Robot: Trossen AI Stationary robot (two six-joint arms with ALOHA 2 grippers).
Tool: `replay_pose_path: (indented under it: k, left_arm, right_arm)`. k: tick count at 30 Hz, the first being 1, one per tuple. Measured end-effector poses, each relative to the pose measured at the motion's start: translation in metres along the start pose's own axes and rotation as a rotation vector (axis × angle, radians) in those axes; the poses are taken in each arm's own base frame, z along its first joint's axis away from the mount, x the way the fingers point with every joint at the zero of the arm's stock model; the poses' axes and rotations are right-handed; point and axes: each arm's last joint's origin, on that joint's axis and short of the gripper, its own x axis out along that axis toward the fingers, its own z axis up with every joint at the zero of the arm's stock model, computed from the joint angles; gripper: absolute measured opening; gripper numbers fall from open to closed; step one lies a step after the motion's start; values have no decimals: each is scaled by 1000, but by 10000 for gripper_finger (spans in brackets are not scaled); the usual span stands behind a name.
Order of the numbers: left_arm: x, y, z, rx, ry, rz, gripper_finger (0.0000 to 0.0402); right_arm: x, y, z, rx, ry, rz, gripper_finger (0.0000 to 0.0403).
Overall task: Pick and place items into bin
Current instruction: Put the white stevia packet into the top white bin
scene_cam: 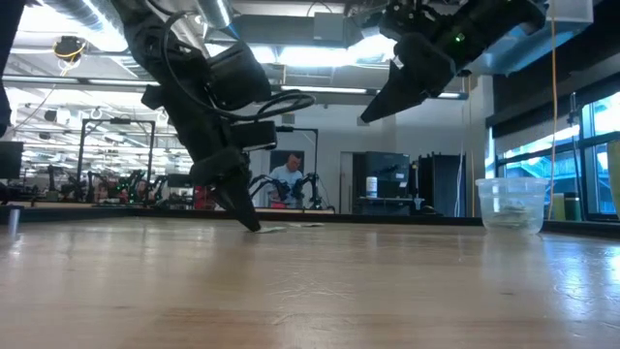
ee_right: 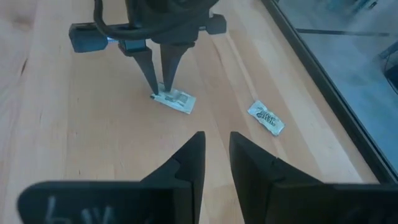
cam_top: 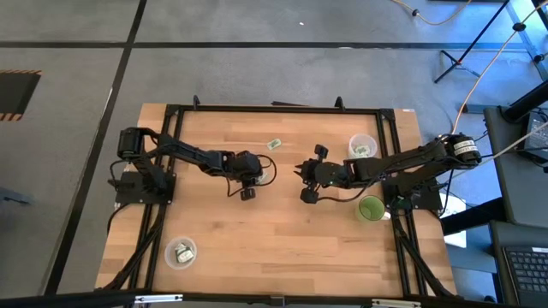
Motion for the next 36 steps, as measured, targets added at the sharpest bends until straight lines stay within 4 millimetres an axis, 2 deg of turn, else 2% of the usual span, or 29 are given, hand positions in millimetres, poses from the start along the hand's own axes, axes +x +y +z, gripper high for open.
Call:
replay_pose_path:
  k: [10, 14, 18, 22, 27, 36]
  left_arm:
    - [0, 0, -1, 41, 9, -2, 6]
    - [-4, 0, 0, 83, 1, -21, 6]
    - [-18, -2, 1, 91, -24, -125, 4]
    - [-44, -4, 21, 10, -190, -254, 4]
    - [-61, -7, 36, -65, -338, -399, 5]
    - [-64, -8, 41, -152, -364, -475, 4]
  right_arm:
    - [0, 0, -1, -5, 10, 0, 78]
    - [0, 0, -2, -82, 14, 1, 78]
    - [0, 2, -2, -272, 11, 84, 78]
    - [1, 6, 0, -427, -37, 168, 78]
    - [8, 11, 5, -532, -123, 197, 78]
    - [22, 30, 7, -680, -243, 207, 78]
